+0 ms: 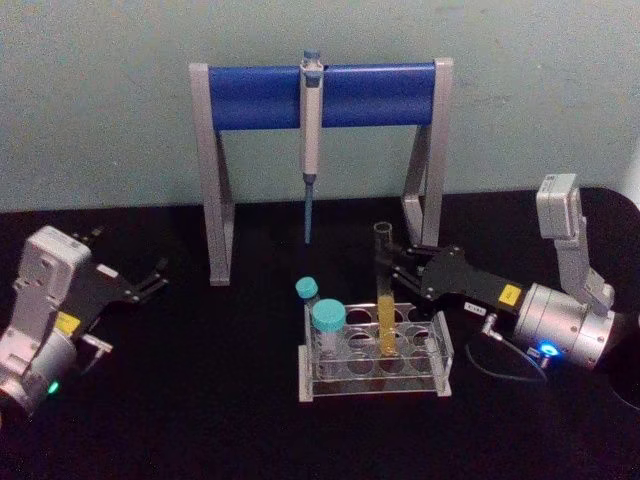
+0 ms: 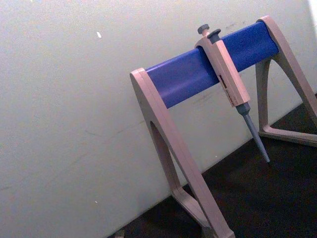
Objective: Pick up the test tube from the test tube rack, shake it, then place it back into the test tube rack.
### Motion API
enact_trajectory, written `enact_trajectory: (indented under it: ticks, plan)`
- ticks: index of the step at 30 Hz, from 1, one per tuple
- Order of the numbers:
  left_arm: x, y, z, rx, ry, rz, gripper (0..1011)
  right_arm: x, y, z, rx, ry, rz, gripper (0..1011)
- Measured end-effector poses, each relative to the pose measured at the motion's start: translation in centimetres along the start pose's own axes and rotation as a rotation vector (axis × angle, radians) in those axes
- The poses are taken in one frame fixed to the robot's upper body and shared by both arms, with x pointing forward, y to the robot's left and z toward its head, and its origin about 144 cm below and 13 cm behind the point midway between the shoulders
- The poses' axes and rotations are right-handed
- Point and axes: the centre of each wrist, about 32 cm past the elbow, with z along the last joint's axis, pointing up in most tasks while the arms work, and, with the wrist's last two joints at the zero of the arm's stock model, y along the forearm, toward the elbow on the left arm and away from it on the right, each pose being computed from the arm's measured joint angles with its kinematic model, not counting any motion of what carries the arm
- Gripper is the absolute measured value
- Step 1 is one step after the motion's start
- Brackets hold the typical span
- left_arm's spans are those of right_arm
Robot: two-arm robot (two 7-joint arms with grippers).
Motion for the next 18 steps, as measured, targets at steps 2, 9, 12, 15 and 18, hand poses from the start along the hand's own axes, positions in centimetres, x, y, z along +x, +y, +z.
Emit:
enact_trajectory:
  ticks: [2, 9, 12, 15, 18]
  plan:
    - [0.00, 0.00, 0.00, 0.000, 0.000, 0.000, 1001, 0.00, 0.00, 0.00, 0.000, 0.000, 0.000, 221]
    - [0.00, 0.00, 0.00, 0.000, 0.000, 0.000, 1001, -0.10, 0.01, 0.05, -0.008, -0.012, -0.010, 221]
    - [0.00, 0.00, 0.00, 0.000, 0.000, 0.000, 1001, -0.10, 0.01, 0.06, -0.007, -0.012, -0.010, 221]
    - [0.00, 0.00, 0.00, 0.000, 0.000, 0.000, 1001, -0.10, 0.00, 0.06, -0.007, -0.011, -0.010, 221]
    - [0.00, 0.00, 0.00, 0.000, 0.000, 0.000, 1001, -0.10, 0.00, 0.06, -0.006, -0.011, -0.009, 221]
